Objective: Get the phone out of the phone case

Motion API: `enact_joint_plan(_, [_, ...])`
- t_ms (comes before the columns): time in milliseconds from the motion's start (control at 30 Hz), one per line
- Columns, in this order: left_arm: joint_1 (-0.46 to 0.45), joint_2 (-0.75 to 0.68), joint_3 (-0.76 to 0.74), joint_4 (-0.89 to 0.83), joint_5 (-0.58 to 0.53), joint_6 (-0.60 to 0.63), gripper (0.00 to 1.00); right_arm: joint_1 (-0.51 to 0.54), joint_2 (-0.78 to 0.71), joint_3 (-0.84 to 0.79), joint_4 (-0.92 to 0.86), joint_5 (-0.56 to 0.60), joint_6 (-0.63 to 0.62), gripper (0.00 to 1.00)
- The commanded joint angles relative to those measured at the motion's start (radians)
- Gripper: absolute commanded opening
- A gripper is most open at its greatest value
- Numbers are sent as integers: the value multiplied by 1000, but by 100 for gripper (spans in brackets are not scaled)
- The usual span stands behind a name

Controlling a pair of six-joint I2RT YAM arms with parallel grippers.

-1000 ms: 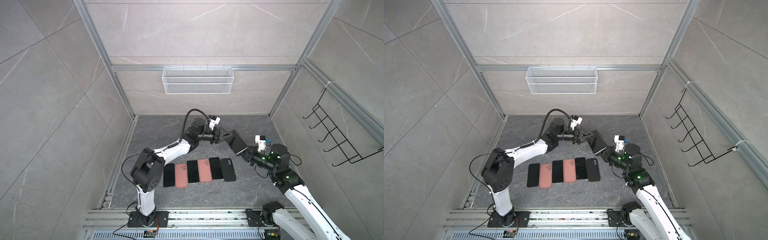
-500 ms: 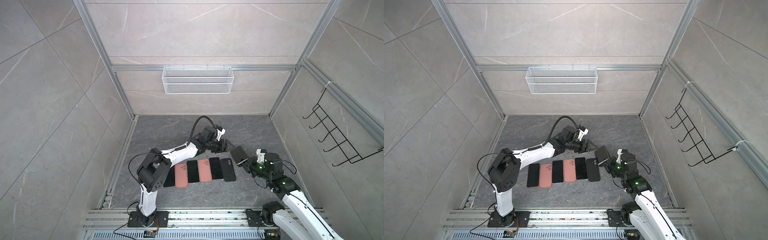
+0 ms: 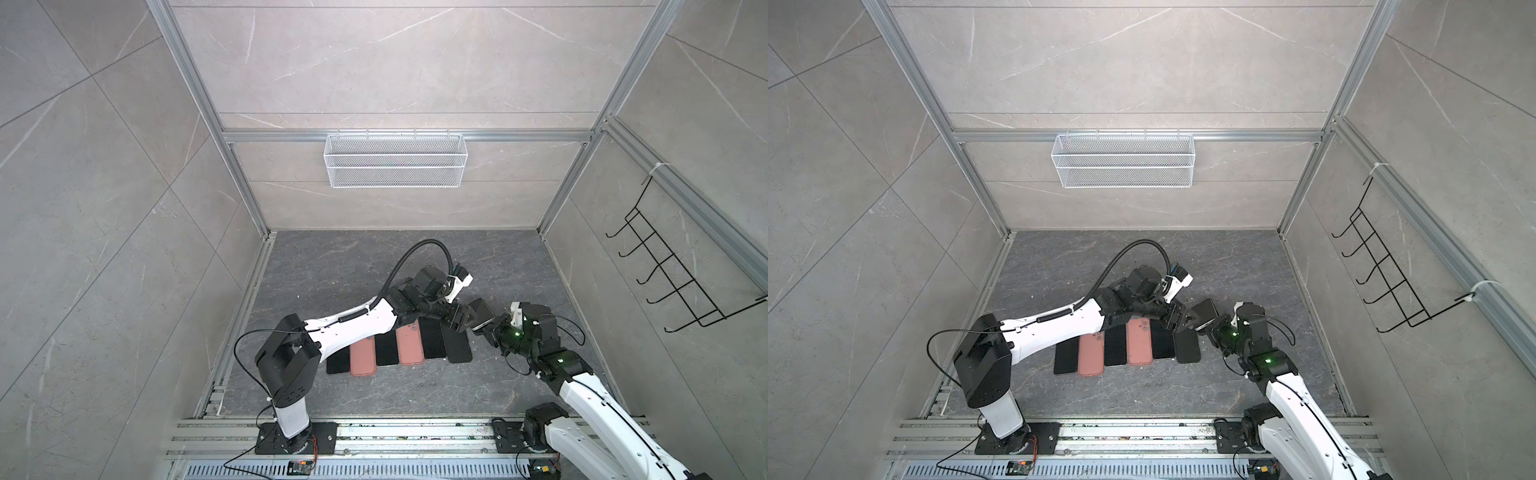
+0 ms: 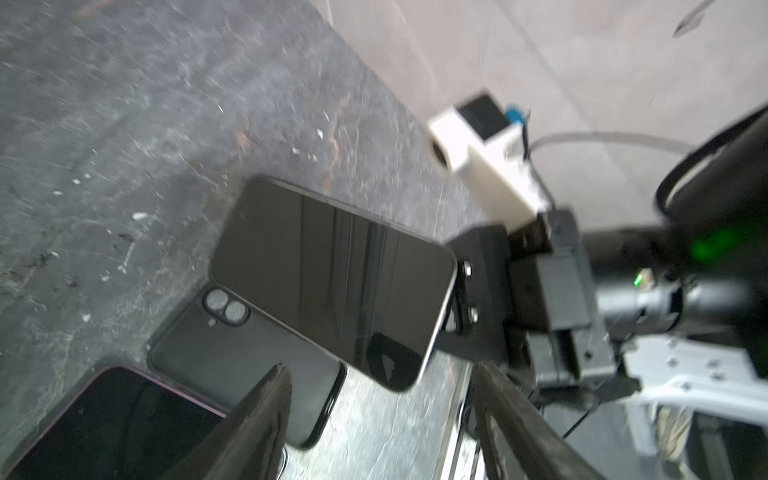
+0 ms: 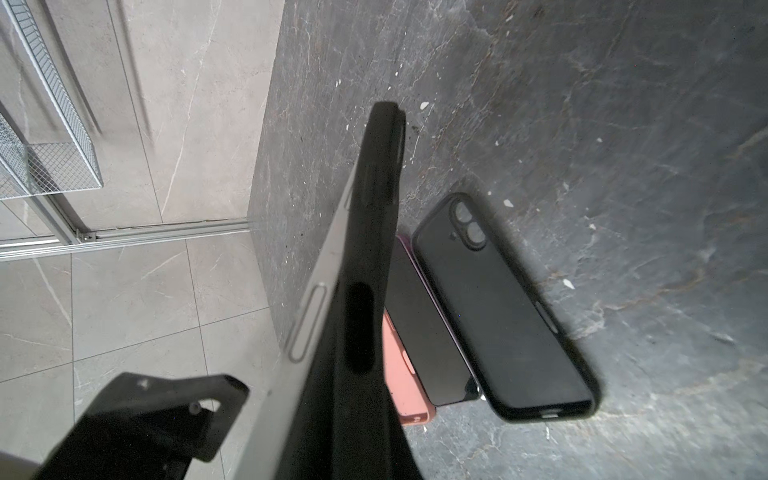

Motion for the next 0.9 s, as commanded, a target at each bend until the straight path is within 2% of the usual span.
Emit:
enact_joint_plan(0, [-15, 1, 45, -60, -52, 129, 70, -2, -8, -7, 76, -2, 8, 0])
enact_joint_plan(367, [-40, 76, 110, -97, -98, 164, 67, -2, -11, -28, 104, -26, 26, 0])
enact_joint_plan(667, [-55, 106, 127, -88, -60, 175, 65, -1, -13, -37, 112, -30, 33, 0])
enact_joint_plan(867, [-76, 140, 159, -118, -172, 185, 57, -2, -11, -41, 128, -42, 49, 0])
